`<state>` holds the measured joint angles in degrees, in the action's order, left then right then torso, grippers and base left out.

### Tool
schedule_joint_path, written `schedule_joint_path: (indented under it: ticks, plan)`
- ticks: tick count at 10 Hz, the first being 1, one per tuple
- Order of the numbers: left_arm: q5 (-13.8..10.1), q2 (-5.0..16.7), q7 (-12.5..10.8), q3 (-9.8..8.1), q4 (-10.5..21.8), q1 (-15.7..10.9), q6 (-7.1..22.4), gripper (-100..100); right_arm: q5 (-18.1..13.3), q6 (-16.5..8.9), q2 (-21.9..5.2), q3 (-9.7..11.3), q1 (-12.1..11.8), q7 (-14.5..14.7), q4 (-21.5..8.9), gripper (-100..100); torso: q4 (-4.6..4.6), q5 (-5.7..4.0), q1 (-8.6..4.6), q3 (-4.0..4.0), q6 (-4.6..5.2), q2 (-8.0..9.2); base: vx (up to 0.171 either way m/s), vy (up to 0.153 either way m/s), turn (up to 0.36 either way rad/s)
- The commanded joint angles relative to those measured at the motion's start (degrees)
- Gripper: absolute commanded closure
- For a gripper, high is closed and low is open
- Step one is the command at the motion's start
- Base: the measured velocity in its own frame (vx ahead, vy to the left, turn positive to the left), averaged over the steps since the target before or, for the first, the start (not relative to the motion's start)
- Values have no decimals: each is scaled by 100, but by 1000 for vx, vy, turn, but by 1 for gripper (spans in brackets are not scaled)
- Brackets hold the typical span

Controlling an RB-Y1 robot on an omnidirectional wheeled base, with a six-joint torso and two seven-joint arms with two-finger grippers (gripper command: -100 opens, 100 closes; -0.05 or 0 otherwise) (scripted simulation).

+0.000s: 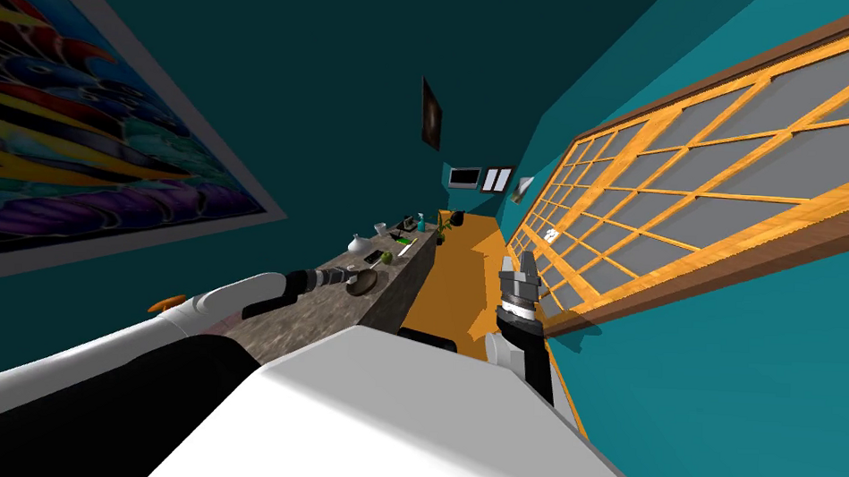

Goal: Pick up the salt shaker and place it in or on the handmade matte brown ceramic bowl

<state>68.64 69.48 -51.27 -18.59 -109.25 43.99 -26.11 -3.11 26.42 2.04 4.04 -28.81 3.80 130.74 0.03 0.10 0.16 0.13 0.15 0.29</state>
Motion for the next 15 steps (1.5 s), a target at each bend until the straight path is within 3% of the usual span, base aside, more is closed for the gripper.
schedule_joint_path:
  ticks: [1, 2, 6, 7, 8, 10, 12, 13, 15]
  plan:
    - [0, 0, 0, 0, 0, 0, 0, 100, 0, 0, 0, 0, 0, 0, 0, 0, 0, 0, 0, 0, 0, 0, -34, 27, -28]
    - [-3, 5, -19, -1, -3, -18, -6, -100, 0, 0, 0, 0, -1, 0, 0, 0, -3, 1, -5, -5, -6, -9, -5, 4, 2]
    - [-3, 4, -17, -1, -2, -16, -6, -100, 0, 0, 0, 0, -1, 0, 0, 0, -7, -2, -15, -15, -5, -25, 0, 0, 0]
    - [-3, 4, -17, -1, -2, -16, -6, 0, 0, 0, 0, 0, -1, 0, 0, 0, -7, -2, -16, -15, -5, -25, 0, 0, 0]
    - [168, -164, 70, 286, 284, -302, -292, -100, 0, 0, 0, 0, -1, 0, 0, 0, -7, -2, -16, -15, -5, -26, -39, -24, 231]
    - [168, -164, 70, 300, 601, -667, -359, -100, 0, 0, 1, 0, -1, 0, 0, 0, -3, -4, -27, -6, -6, -10, -35, -33, 61]
    - [168, -164, 70, 300, 601, -871, -359, -100, 0, 0, 0, 0, -1, 0, 0, 0, -6, -3, -19, -13, -3, -23, -4, -2, -12]
    - [339, -332, 156, 601, 937, -1145, -675, -100, 0, 0, 0, 0, -1, 0, 0, 0, -7, -2, -16, -16, -2, -28, -31, -16, 209]
    - [339, -332, 156, 601, 1204, -1505, -711, -100, 0, 0, 1, 0, -1, 0, 0, 0, -4, -4, -25, -9, -3, -15, -34, -28, 67]
